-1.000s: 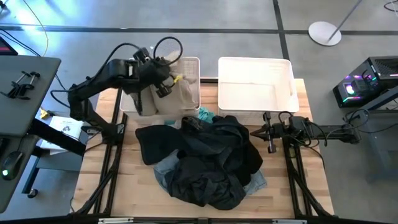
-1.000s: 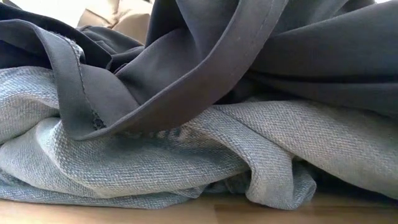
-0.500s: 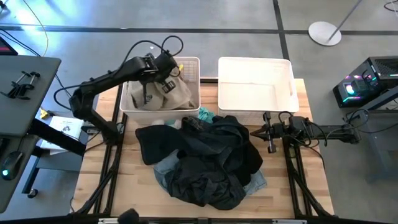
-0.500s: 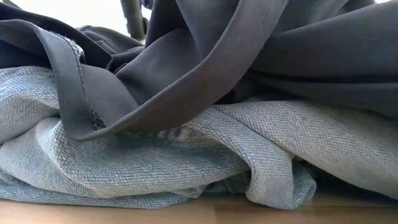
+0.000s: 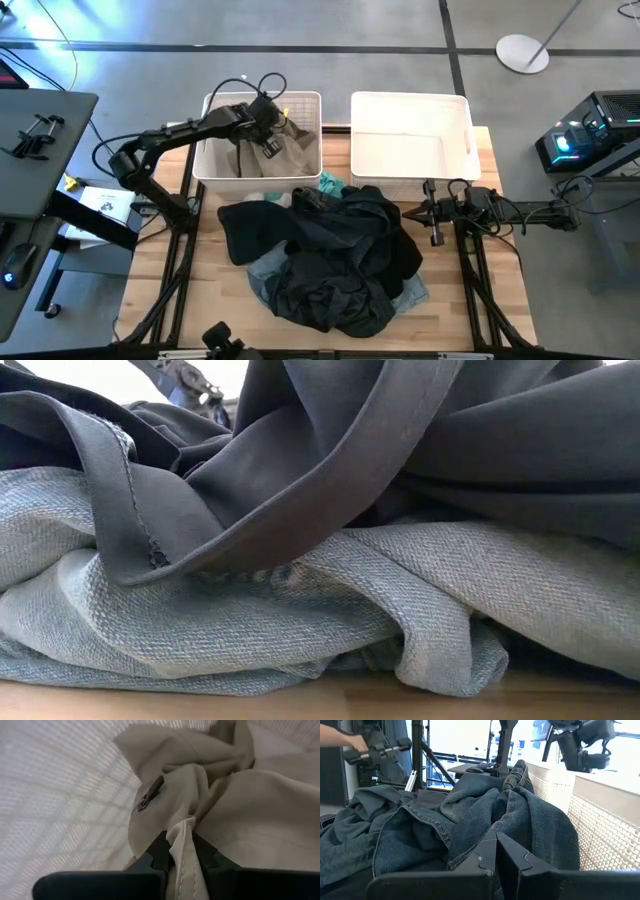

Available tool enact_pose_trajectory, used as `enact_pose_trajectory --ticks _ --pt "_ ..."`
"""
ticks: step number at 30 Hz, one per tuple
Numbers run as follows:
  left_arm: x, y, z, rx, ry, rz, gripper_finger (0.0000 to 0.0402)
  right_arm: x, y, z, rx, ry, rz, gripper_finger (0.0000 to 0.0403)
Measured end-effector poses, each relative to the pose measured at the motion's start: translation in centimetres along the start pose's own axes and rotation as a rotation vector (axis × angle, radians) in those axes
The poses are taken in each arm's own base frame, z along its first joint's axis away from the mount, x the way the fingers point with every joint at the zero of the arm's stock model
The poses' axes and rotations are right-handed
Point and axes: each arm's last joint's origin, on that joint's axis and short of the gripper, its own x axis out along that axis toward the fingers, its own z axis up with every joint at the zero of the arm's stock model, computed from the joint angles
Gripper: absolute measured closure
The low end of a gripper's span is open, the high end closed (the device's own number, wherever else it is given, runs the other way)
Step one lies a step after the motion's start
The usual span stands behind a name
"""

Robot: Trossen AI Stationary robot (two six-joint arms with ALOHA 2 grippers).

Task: Sort clothes
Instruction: Put the brown shorts into the left white laundry bin, then put the black shorts into the right white laundry bin

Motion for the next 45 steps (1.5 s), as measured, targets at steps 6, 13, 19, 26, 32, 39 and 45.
enact_pose_trajectory --ticks 6,13,19,26,32,39,45 --pt "1.1 -0.4 -1.2 0.008 0.029 -0.002 0.0345 0.0 0.0 0.0 0.0 0.0 0.0 0.0402" --pt "1.2 -0.4 -1.1 0.005 0.007 -0.016 0.024 0.0 0.0 0.0 0.0 0.0 0.0 0.0402" --pt "0.5 1.2 0.2 -0.147 -0.045 -0.104 0.0178 0.0 0.0 0.0 0.0 0.0 0.0 0.0402" --pt "-2.3 2.5 2.6 -0.209 -0.109 -0.121 0.0166 0.0 0.0 0.0 0.0 0.0 0.0 0.0402" --pt "-6.2 2.0 4.9 -0.16 -0.184 -0.147 0.0165 0.0 0.0 0.0 0.0 0.0 0.0 0.0402" --pt "-12.4 -0.4 6.6 -0.085 -0.359 -0.12 0.0172 0.0 0.0 0.0 0.0 0.0 0.0 0.0402" --pt "-18.4 -2.3 6.5 -0.029 -0.523 -0.06 0.0195 0.0 0.0 0.0 0.0 0.0 0.0 0.0402"
